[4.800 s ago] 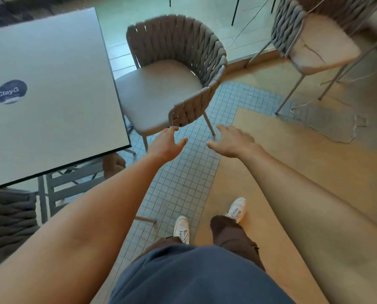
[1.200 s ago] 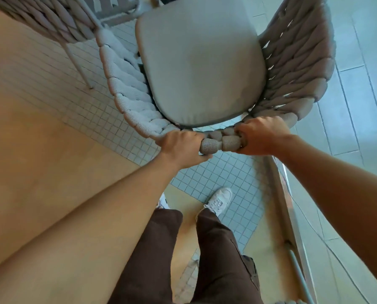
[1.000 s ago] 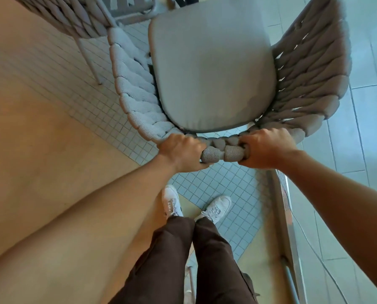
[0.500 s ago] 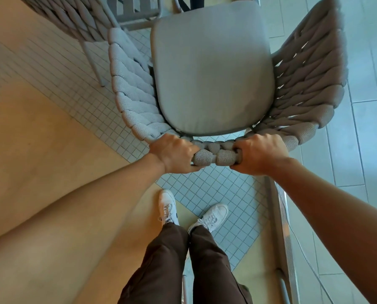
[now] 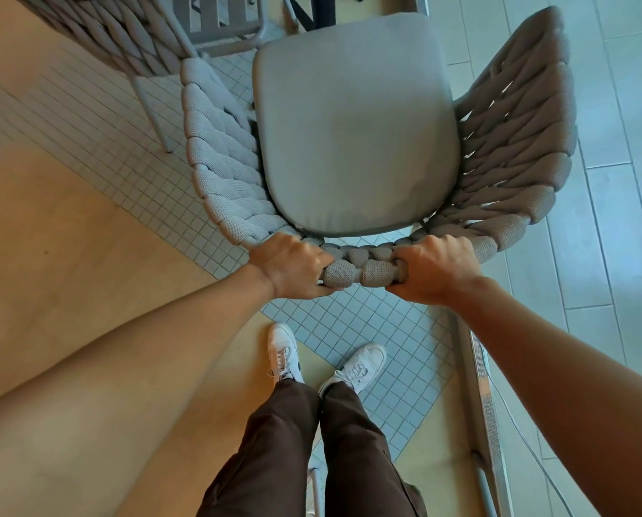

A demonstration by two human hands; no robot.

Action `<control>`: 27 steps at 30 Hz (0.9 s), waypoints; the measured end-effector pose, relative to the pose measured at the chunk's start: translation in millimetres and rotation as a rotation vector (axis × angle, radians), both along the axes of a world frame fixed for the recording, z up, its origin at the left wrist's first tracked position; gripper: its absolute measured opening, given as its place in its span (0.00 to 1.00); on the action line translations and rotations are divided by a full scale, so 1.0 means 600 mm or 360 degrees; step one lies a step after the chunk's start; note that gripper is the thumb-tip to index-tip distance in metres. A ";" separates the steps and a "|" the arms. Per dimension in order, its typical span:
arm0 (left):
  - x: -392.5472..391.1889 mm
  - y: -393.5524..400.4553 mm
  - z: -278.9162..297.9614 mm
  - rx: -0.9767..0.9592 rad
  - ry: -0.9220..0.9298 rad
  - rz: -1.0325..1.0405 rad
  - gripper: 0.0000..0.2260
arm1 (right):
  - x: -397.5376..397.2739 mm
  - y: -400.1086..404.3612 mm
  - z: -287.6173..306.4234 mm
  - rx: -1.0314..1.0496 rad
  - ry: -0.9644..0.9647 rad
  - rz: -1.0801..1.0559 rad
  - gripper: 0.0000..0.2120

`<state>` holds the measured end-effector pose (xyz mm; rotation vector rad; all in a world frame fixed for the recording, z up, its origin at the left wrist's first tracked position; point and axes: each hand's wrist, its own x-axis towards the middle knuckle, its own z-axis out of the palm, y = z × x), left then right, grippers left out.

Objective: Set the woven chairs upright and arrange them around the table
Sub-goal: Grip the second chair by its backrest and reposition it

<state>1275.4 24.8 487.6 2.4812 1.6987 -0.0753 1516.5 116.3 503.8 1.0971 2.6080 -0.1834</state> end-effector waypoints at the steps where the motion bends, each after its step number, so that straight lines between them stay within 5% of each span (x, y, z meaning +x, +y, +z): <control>1: -0.006 0.002 0.000 0.0018 -0.0025 -0.0004 0.22 | -0.005 0.002 -0.002 0.0019 0.0012 0.0010 0.23; 15: -0.027 0.002 -0.006 0.0088 -0.0143 0.0062 0.25 | -0.020 0.014 -0.013 -0.0129 -0.0016 -0.0016 0.23; 20: 0.034 -0.038 -0.008 0.0242 -0.0275 0.0469 0.37 | 0.035 0.011 -0.002 -0.0138 0.0269 0.0214 0.40; 23: 0.114 -0.076 0.006 0.0226 -0.0703 0.1420 0.47 | 0.052 -0.027 0.004 0.0091 0.0855 -0.0451 0.38; 25: 0.160 -0.082 0.009 0.0170 -0.1252 0.2158 0.54 | 0.040 -0.048 0.003 0.0019 0.1171 -0.1355 0.47; 27: 0.186 -0.073 0.009 0.0033 -0.1833 0.2716 0.61 | 0.018 -0.045 0.009 -0.0418 0.1577 -0.2365 0.59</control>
